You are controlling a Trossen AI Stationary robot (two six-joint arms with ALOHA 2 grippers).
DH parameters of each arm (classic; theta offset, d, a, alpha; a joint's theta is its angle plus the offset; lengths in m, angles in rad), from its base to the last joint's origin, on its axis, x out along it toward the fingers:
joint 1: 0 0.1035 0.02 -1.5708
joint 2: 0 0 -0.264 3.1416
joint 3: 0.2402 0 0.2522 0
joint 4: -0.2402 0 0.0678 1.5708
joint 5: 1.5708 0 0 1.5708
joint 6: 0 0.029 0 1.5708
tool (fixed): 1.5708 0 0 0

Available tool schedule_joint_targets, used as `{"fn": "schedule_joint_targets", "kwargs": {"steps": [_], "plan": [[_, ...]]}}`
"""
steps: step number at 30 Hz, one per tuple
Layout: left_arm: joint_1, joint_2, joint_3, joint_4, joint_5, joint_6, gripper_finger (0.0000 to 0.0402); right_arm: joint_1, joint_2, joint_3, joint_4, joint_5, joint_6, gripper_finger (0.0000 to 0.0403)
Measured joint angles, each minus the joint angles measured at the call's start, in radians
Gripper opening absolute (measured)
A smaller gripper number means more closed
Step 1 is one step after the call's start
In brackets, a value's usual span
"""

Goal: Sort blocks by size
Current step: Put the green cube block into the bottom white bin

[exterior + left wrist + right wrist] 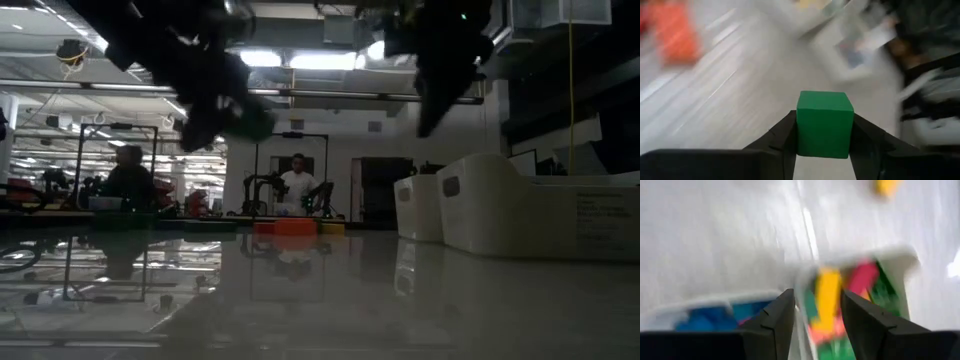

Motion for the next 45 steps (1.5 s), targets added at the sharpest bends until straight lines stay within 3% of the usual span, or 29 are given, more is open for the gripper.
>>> {"fn": "schedule_joint_targets", "kwargs": {"steps": [3,6,12,27,36,45], "plan": [[0.000,0.000,0.000,0.142,0.021,-0.019,0.0122,0.051,0.000,-0.017,0.161,0.043,-0.078,0.0161],[0.000,0.000,0.000,0.242,0.044,-0.034,0.0124,0.100,0.000,-0.029,0.322,0.155,-0.153,0.0161],[-0.025,0.000,0.000,0.318,0.055,-0.034,0.0128,0.149,0.000,-0.047,0.592,0.335,-0.273,0.0161],[-0.093,0.000,0.000,0.460,0.057,-0.034,0.0130,0.158,0.013,-0.048,0.844,0.178,-0.428,0.0161],[-0.100,-0.002,-0.001,0.485,0.058,-0.034,0.0130,0.160,0.013,-0.049,0.869,0.120,-0.477,0.0161],[-0.100,0.000,-0.004,0.539,0.003,-0.034,0.0131,0.159,0.020,-0.047,0.894,0.172,-0.487,0.0161]]}}
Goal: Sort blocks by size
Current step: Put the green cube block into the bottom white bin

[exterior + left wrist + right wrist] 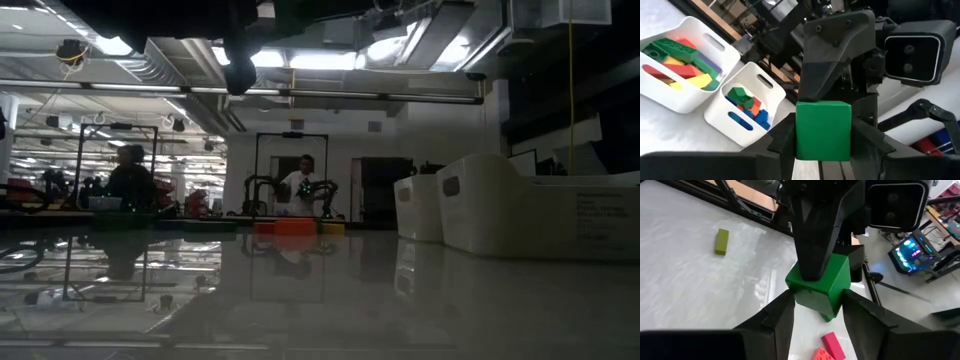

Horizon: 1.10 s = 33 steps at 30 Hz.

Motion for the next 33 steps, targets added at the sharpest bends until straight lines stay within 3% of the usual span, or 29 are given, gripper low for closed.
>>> {"fn": "schedule_joint_targets", "kwargs": {"steps": [19,28,33], "plan": [[0.005,0.000,0.000,0.013,-0.017,0.001,0.0131,0.000,0.002,0.000,0.006,0.042,-0.011,0.0165],[0.005,0.000,0.007,0.026,-0.026,0.000,0.0131,-0.001,0.007,0.002,0.035,0.037,-0.010,0.0238],[0.005,0.000,0.007,0.029,-0.028,0.001,0.0131,-0.001,0.007,0.002,0.041,0.032,-0.011,0.0258]]}}
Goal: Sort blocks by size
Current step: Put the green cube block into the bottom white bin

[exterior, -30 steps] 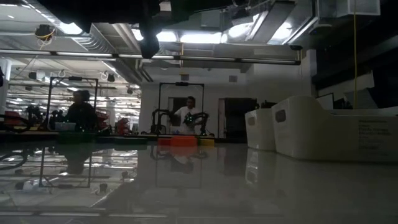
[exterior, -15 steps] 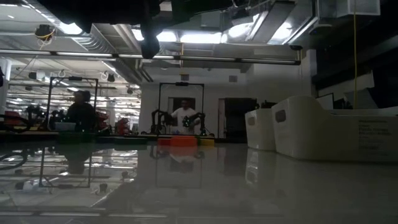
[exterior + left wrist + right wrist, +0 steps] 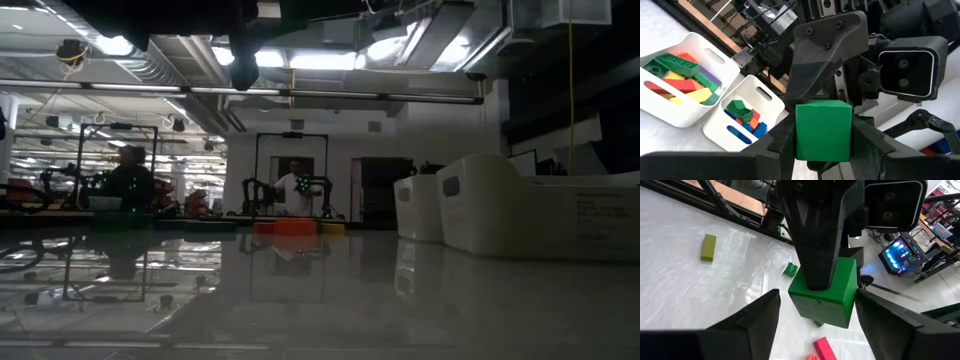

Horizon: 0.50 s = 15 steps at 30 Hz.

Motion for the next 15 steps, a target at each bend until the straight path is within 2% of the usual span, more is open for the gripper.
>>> {"fn": "schedule_joint_targets", "kwargs": {"steps": [5,15], "plan": [[-0.005,0.000,0.000,-0.003,0.001,0.000,0.0131,0.000,0.000,0.000,0.004,0.000,-0.023,0.0241],[-0.005,-0.002,-0.001,-0.009,0.006,-0.004,0.0132,0.001,-0.001,-0.002,0.016,0.012,-0.064,0.0142]]}}
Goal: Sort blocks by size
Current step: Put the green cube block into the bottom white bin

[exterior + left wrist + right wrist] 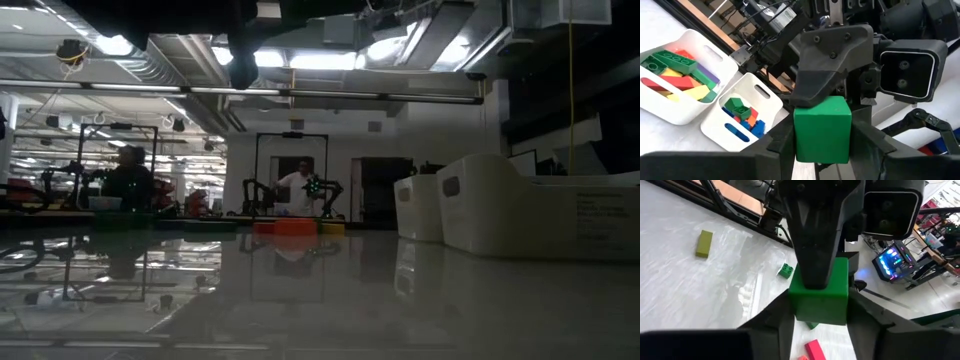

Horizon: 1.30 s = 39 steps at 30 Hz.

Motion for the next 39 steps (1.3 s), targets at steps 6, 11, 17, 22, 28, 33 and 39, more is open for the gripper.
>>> {"fn": "schedule_joint_targets", "kwargs": {"steps": [6,11,17,22,28,33,39], "plan": [[-0.001,0.002,-0.001,-0.016,0.041,0.069,0.0160,0.001,0.000,0.001,-0.043,-0.035,0.022,0.0141],[-0.006,0.002,-0.002,-0.045,0.049,0.104,0.0189,0.001,-0.003,0.001,-0.109,-0.069,0.058,0.0139],[0.001,0.002,-0.002,-0.108,0.053,0.123,0.0207,0.001,-0.015,0.037,-0.353,-0.069,0.140,0.0142],[0.016,0.002,-0.002,-0.175,0.060,0.212,0.0204,0.001,-0.016,0.144,-0.762,-0.146,0.342,0.0143],[0.050,0.002,-0.002,-0.279,0.060,0.302,0.0203,0.000,-0.017,0.165,-1.113,-0.421,0.565,0.0144],[0.080,0.002,-0.002,-0.351,0.059,0.326,0.0203,0.001,-0.016,0.117,-1.177,-0.534,0.660,0.0144],[0.113,0.002,-0.002,-0.428,0.059,0.326,0.0202,0.000,-0.016,0.079,-1.168,-0.522,0.714,0.0152]]}}
